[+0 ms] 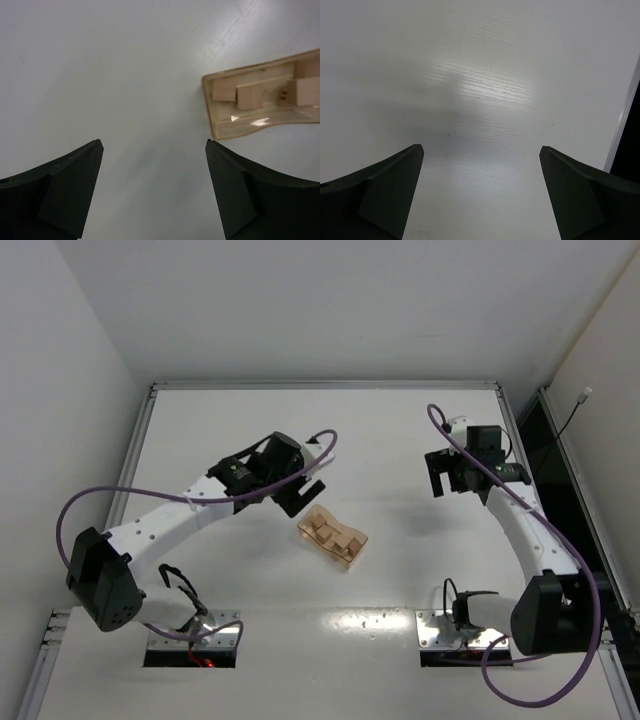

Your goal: Build the wood block tower

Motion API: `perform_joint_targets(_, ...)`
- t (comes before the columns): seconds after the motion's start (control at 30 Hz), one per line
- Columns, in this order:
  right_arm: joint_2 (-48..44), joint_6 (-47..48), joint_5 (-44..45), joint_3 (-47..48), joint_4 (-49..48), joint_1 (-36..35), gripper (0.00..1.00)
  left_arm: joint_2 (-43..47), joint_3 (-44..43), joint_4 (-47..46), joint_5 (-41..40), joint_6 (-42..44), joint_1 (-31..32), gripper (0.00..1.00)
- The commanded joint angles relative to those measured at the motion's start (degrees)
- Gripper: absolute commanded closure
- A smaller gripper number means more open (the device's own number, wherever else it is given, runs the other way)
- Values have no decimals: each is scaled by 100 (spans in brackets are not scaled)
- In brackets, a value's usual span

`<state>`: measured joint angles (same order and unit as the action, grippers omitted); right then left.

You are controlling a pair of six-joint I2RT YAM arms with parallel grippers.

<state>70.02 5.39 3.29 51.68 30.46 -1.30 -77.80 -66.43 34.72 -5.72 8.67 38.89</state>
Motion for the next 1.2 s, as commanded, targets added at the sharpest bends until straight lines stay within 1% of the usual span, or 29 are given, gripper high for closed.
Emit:
perform_joint_targets(0.0,-85,24,-188,-9,-145,95,0,-24,183,255,123,197,425,21)
perform_joint_targets(0.17,29,76,-241,-9,-145,148,0,-226,455,202,176,197,1374,28)
perform_joint_targets(0.23,91,76,-241,-9,-93,209,0,-280,543,149,-43,250,1664,30)
perform_joint_targets(0.27,152,76,-241,-9,-93,209,0,-332,596,97,-96,250,1918,30)
perform_joint_targets(0.3,213,76,-241,52,-93,209,0,-332,692,44,-149,310,2042,30)
perform_joint_targets(0.4,275,190,-635,122,-22,262,0,-385,833,-96,-473,311,2428,30)
perform_joint_targets(0.43,275,191,-811,123,-22,262,0,-385,834,-97,-666,224,2430,30)
perform_joint_targets(0.5,275,392,-1337,228,135,184,3,-385,720,-158,-939,-65,2369,30)
perform_joint_targets(0.53,467,558,-1810,359,336,35,6,-385,580,-211,-1192,-189,2107,30)
perform_joint_targets(0.57,469,560,-2171,360,338,33,8,-385,579,-211,-1273,-338,2105,30)
perform_joint_targets(0.6,791,682,-2853,569,634,-71,12,-385,414,-211,-1344,-505,1713,29)
perform_joint_targets(0.63,951,744,-3104,684,767,-133,15,-324,325,-211,-1405,-811,1492,27)
perform_joint_targets(0.67,1091,797,-3254,790,864,-238,19,-324,254,-211,-1554,-944,1272,25)
perform_joint_targets(0.7,1206,797,-3325,1000,926,-370,19,-271,115,-211,-1668,-1059,1044,25)
perform_joint_targets(0.73,1329,867,-3326,1089,988,-719,21,-271,44,-211,-1765,-1251,606,23)
perform_joint_targets(0.77,1330,867,-3326,1177,988,-931,21,-219,-18,-272,-1888,-1349,376,23)
perform_joint_targets(0.8,1417,867,-3204,1308,988,-1395,21,-218,-132,-273,-1889,-1411,138,20)
perform_joint_targets(0.83,1470,867,-3142,1370,928,-1634,21,-53,-185,-342,-1802,-1412,-360,17)
perform_joint_targets(0.9,1751,867,-3028,1493,927,-2048,22,54,-291,-343,-1723,-1587,-785,14)
perform_joint_targets(0.93,1874,815,-2940,1564,849,-2363,23,54,-404,-343,-1722,-1587,-1126,12)
perform_joint_targets(0.97,1988,815,-2861,1564,848,-2497,23,141,-405,-343,-1722,-1648,-1295,9)
perform_joint_targets(1.03,2279,815,-2703,1564,638,-2803,27,195,-563,-343,-1722,-1719,-1603,8)
perform_joint_targets(1.07,2349,754,-2606,1564,567,-2901,27,195,-564,-343,-1722,-1771,-1944,6)
perform_joint_targets(1.1,2411,753,-2466,1564,506,-2980,30,195,-616,-282,-1661,-1772,-2121,6)
perform_joint_targets(1.13,2533,701,-2404,1564,435,-3042,30,195,-616,-212,-1556,-1772,-2297,6)
perform_joint_targets(1.17,2604,640,-2334,1486,287,-3095,32,195,-616,-211,-1425,-1824,-2647,6)
